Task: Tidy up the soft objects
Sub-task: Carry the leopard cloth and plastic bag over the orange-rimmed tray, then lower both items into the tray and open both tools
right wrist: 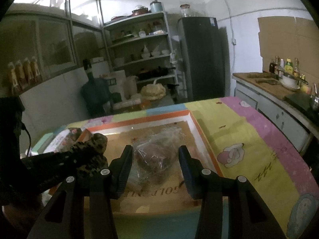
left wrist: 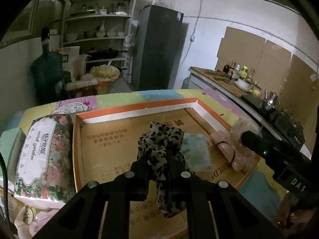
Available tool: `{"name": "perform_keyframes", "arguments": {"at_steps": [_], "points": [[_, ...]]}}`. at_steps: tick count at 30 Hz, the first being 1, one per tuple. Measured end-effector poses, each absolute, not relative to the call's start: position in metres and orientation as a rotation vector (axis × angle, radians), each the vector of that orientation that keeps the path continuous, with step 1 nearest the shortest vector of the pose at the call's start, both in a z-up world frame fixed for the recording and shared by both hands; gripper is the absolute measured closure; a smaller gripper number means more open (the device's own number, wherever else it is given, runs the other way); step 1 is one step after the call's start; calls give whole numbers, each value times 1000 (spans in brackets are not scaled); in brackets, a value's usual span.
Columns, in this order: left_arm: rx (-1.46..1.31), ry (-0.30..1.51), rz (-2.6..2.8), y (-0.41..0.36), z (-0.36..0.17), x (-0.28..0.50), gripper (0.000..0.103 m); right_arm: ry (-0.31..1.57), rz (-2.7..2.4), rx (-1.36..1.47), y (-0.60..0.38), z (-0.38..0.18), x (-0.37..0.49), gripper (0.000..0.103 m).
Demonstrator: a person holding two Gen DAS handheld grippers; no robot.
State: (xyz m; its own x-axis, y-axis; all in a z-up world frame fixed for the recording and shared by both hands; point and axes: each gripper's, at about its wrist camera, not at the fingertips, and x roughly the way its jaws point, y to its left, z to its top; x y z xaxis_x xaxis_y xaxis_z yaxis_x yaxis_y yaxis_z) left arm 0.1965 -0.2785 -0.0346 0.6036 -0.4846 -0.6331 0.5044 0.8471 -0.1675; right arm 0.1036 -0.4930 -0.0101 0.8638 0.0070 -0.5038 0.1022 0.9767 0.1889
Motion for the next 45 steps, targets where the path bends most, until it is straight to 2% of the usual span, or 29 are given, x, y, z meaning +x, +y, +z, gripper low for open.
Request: {"name": "perform_keyframes", "arguments": {"at_steps": [15, 25, 32, 45], "points": [[11, 813, -567, -283, -56, 214, 87, 638, -25, 199, -494, -39, 127, 55], [10, 839, -546, -282, -62, 221, 65, 690, 7, 178, -489, -45, 141, 49], [30, 815, -530, -280, -55, 216, 44, 701, 19, 206, -493, -48, 143, 47], [58, 753, -506, -274, -39, 208, 43, 679, -22, 190, -489, -43, 137, 40]]}}
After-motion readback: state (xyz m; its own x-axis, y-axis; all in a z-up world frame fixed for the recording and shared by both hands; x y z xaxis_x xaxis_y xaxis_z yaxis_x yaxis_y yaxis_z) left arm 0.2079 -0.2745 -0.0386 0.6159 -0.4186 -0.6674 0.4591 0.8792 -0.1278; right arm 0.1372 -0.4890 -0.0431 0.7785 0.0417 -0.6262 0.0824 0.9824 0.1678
